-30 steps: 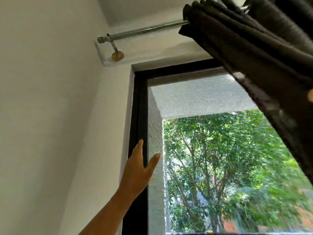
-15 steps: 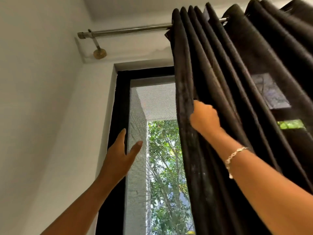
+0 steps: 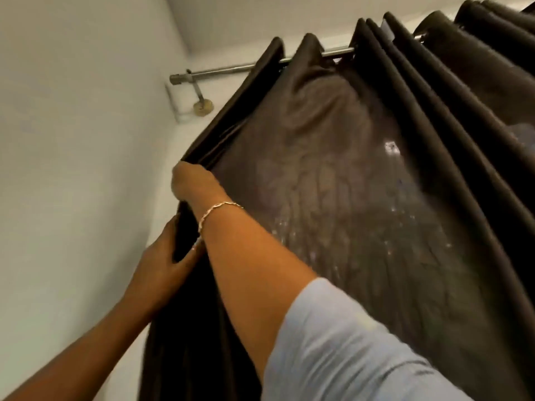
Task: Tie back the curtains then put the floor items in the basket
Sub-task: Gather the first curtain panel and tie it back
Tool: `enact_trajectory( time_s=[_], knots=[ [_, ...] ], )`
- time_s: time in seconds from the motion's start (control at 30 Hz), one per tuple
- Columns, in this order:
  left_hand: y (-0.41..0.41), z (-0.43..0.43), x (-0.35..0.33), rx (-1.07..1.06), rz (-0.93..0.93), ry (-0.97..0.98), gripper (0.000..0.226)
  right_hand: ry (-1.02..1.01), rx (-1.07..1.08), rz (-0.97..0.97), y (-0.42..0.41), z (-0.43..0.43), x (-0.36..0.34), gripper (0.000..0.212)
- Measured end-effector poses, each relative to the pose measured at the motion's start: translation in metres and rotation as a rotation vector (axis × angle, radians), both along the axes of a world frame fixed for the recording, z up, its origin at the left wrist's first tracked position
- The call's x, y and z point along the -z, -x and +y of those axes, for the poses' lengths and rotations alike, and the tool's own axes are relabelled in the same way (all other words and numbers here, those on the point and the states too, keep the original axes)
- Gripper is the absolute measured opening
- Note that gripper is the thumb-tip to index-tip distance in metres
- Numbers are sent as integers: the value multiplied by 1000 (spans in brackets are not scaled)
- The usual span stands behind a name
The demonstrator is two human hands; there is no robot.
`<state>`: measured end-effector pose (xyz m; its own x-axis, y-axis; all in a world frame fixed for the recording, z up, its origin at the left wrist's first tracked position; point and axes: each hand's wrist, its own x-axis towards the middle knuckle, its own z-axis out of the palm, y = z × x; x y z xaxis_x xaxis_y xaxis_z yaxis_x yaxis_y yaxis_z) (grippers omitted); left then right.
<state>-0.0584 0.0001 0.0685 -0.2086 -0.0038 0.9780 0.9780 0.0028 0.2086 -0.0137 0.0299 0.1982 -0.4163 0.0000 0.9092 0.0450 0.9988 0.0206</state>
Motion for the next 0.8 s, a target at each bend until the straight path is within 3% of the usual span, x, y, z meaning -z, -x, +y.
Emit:
enact_trajectory(
  time_s=[0.13,0.27,0.33,0.57,0.67,0.8],
  knots=[
    [13,-16,4,-4,-29,-79,68,-26,-58,-198,33,-27,7,38],
    [16,-22,7,-29,-91,-75,71,-9,-151,-226,12,-5,16,53],
    [12,-18,7,-9,-114,-54,66,58,-193,-111,-11,16,15,47],
    [-13,-3,3,198,-202,-60,40,40,144,551,-111,101,25,28],
    [-23,0,-1,256,-243,-57,27,87,284,583,-132,115,31,48],
    [-28,3,-5,193,-279,-44,26,340,238,336,-131,117,41,97]
  ],
)
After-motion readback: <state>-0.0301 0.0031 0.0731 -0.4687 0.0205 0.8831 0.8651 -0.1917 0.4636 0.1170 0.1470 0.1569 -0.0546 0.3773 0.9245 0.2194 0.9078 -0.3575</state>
